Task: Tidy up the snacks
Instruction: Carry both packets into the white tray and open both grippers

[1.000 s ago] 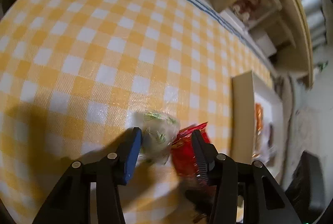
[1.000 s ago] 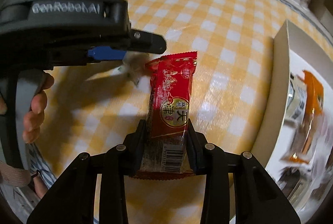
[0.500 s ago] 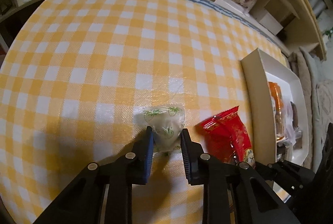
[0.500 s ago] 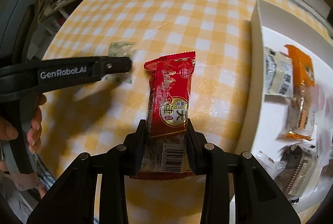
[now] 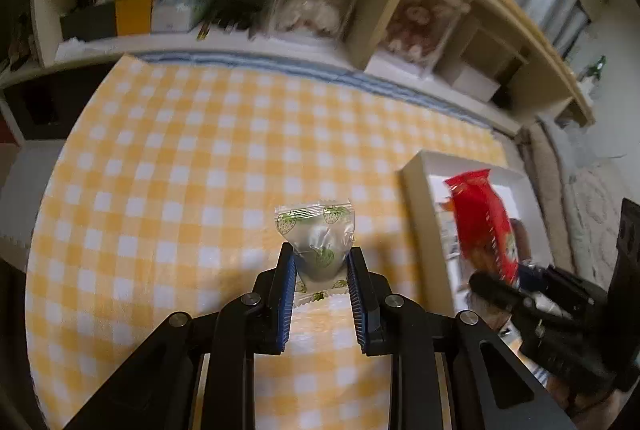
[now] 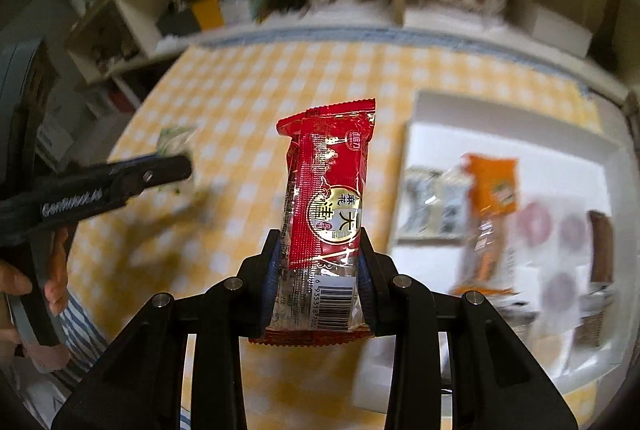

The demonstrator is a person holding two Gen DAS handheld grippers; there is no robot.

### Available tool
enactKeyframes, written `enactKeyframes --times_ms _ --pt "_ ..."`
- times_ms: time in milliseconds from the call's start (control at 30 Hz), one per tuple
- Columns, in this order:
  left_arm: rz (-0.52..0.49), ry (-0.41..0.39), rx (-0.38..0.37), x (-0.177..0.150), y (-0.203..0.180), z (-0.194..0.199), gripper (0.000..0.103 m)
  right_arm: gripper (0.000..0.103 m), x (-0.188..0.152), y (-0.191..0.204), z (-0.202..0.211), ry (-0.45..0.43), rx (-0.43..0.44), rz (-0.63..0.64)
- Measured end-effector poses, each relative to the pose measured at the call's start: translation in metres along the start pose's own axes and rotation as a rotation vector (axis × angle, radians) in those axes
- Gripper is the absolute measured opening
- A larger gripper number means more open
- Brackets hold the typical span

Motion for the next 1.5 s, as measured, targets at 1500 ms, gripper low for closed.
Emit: enactKeyframes --times_ms 1500 --pt "-0.334 0.167 -0.161 -0.040 -0.165 -0.092 0.024 0.041 0.041 -0.279 0.004 -0.222 -0.171 -0.988"
Point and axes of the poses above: each gripper's, at about its wrist camera, not at the fingertips, and z roughly against the way its jaws point, y to its left, x to its top, the point moved 8 cm from there along -z, roughly the way its jaws point, and after that the axes turned 10 degrees about x, right-handed, at the moved point
